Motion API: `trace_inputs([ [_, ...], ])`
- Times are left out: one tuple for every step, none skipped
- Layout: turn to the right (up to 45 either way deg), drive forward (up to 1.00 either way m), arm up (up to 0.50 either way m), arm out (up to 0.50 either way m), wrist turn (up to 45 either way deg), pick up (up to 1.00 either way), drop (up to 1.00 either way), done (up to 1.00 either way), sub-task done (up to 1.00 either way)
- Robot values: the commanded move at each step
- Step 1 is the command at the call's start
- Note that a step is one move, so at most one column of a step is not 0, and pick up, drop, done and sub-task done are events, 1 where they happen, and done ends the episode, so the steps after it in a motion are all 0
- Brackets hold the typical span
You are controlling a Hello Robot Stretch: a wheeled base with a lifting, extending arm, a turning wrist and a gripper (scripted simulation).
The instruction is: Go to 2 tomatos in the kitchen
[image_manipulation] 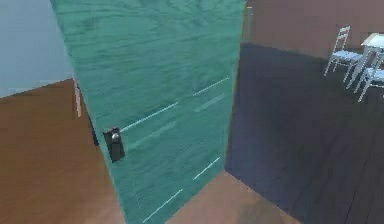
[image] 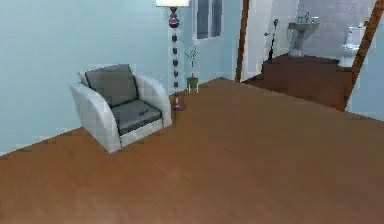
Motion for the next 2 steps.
trace_inputs([
  [30.0,0.00,0.00,0.00,0.0,0.00,0.00,0.00,0.00],
  [0.0,1.00,0.00,0.00,0.0,0.00,0.00,0.00,0.00],
])
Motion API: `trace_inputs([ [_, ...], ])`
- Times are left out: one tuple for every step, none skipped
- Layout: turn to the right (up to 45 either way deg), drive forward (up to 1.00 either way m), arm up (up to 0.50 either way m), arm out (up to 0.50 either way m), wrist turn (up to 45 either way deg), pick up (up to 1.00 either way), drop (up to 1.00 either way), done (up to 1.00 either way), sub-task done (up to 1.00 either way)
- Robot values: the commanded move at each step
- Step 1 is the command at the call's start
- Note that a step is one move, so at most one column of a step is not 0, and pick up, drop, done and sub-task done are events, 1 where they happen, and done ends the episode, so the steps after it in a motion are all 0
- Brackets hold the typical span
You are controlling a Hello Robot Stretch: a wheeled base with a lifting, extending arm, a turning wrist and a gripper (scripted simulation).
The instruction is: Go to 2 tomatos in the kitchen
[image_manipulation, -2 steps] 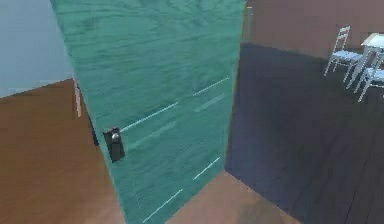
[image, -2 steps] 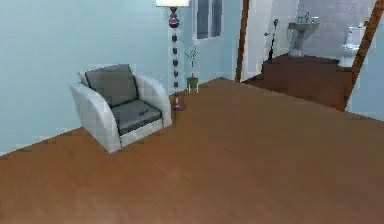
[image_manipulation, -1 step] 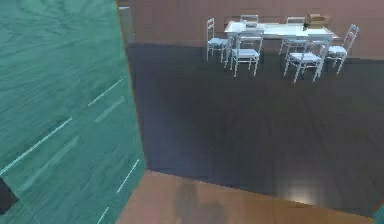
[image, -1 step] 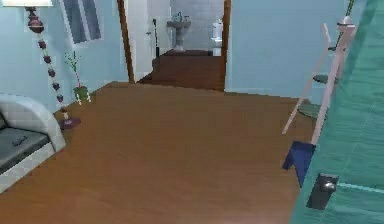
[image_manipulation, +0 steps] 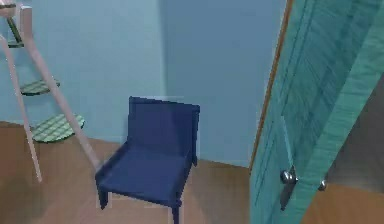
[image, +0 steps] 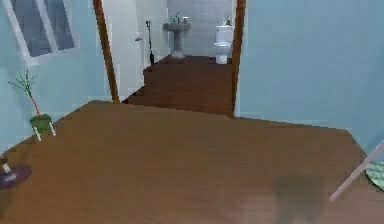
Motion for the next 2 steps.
trace_inputs([
  [0.0,1.00,0.00,0.00,0.0,0.00,0.00,0.00,0.00],
  [0.0,1.00,0.00,0.00,0.0,0.00,0.00,0.00,0.00],
])
